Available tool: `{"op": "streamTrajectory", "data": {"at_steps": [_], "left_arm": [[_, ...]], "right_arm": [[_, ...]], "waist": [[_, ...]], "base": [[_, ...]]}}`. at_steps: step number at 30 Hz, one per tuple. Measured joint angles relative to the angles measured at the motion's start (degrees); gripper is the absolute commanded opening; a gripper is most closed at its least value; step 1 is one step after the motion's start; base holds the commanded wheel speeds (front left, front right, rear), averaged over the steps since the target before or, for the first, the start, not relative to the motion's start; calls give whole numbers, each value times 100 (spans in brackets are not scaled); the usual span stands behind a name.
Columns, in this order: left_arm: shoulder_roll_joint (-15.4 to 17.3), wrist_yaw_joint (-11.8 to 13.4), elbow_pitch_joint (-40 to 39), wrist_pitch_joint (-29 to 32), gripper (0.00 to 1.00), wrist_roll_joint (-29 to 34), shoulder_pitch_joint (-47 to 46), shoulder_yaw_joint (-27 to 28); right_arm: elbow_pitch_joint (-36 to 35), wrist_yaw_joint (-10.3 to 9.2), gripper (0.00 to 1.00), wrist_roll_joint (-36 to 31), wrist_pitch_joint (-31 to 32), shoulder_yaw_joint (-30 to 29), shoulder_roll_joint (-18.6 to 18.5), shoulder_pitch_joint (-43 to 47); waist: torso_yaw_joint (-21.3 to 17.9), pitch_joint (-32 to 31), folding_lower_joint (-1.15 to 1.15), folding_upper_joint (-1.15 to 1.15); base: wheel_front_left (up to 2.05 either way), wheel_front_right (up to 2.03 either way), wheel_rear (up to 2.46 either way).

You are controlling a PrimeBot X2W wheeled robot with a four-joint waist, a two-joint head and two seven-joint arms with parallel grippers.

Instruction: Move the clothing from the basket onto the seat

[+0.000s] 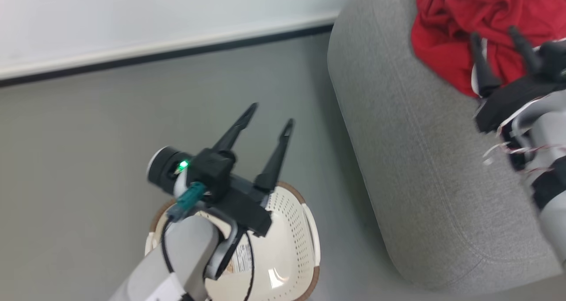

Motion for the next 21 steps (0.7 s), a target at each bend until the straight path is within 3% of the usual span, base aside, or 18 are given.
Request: {"op": "streamTrajectory", "data": {"at_steps": [10,21], "left_arm": [[256,226,342,-69,100,-276,810,634],[620,342,172,-101,100,-527,2162,1492]], "right_arm": [[-578,-9,100,3,-8,11,448,900],[-1593,-422,100,12,-8,-65,806,2347]], "waist": [[190,-770,-1,0],[580,-1515,0,-1]], "base": [[0,0,0],[0,0,0]]}}
